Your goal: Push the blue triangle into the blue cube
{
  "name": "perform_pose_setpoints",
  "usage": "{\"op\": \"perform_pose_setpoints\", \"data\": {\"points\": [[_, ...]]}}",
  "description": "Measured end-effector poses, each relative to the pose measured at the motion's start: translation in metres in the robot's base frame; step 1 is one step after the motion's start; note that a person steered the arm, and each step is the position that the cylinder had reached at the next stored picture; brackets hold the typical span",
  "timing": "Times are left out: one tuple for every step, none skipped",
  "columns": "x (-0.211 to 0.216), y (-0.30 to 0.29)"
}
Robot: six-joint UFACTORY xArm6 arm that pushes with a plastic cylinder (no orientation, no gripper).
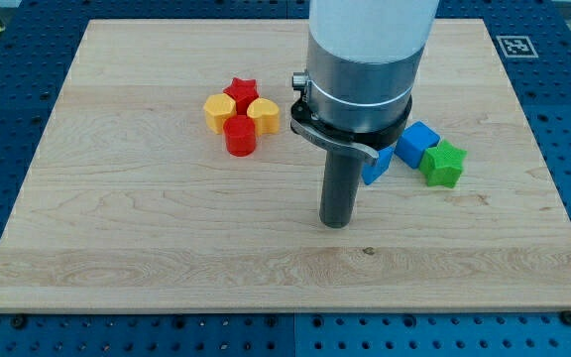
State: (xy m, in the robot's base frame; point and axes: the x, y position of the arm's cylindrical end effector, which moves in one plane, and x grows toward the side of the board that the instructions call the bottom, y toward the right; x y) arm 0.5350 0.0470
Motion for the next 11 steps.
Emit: {"op": "perform_pose_setpoints", "data": {"points": [[0.0, 0.0], [-0.011, 0.008], [-0.043, 0.035], [-0.049, 0.04], [-0.057, 0.062], [-0.061, 0.08], [-0.062, 0.084], [-0.062, 0.086], [-0.062, 0.089], [-0.062, 0.089], [-0.042, 0.09]]}}
